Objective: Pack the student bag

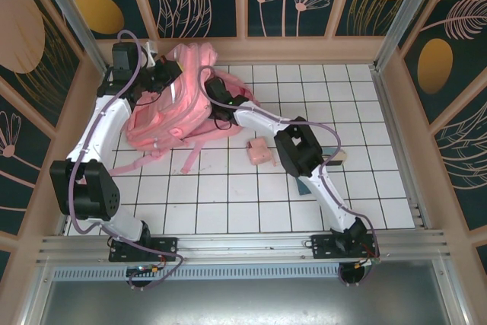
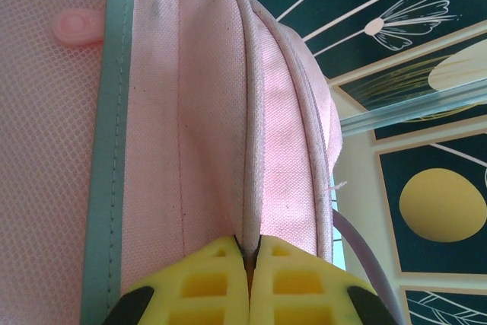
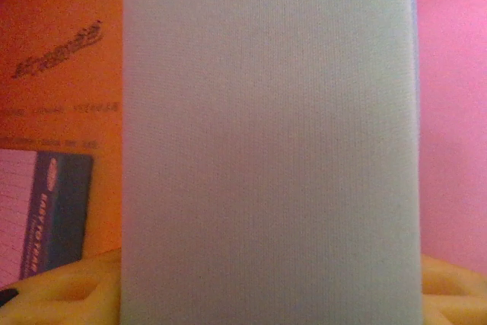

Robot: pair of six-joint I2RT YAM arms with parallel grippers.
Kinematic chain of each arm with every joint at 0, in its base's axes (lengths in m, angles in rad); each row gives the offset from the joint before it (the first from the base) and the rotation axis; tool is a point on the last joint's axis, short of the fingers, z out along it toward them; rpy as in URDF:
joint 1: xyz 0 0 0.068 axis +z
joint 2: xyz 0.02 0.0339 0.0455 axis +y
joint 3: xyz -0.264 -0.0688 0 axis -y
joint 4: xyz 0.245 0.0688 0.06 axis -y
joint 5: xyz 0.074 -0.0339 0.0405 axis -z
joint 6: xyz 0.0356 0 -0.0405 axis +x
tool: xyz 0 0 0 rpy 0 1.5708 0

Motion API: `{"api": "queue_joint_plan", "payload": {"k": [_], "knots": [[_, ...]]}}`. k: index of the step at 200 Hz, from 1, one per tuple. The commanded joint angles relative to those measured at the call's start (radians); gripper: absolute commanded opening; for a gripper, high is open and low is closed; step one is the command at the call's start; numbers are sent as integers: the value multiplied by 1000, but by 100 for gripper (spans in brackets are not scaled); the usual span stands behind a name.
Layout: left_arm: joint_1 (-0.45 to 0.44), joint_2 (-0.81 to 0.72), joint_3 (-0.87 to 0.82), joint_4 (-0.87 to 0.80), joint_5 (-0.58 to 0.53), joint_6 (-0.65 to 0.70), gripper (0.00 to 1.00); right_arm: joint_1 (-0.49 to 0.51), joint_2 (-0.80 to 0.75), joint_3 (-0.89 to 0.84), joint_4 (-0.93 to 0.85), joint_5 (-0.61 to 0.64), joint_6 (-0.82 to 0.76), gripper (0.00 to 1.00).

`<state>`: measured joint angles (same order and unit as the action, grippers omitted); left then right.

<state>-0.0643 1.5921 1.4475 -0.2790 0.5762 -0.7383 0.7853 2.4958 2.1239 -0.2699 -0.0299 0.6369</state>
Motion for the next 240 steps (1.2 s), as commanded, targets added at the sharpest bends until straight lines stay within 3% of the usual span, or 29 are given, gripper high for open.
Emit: {"api": "queue_joint_plan", "payload": {"k": [1,9,14,26,143,174,240], "knots": [[-5,-74,9,132,74,5,0,31,41,68,-8,-42,4,71],[-5,-73,9,130,73,8,0,34,42,75,-14,-45,3,81],[-5,-72,9,129,73,7,0,34,38,76,-17,-46,1,93],[-5,-70,13,123,73,12,0,35,20,63,-18,-42,-7,98],[-5,-60,-27,113,41,66,0,-39,-369,-371,13,40,-33,99],[-5,-52,-52,132,59,69,0,-61,-508,-549,12,122,-24,99],[-5,-46,-87,171,75,64,0,-191,-874,-971,-140,287,177,99]]}}
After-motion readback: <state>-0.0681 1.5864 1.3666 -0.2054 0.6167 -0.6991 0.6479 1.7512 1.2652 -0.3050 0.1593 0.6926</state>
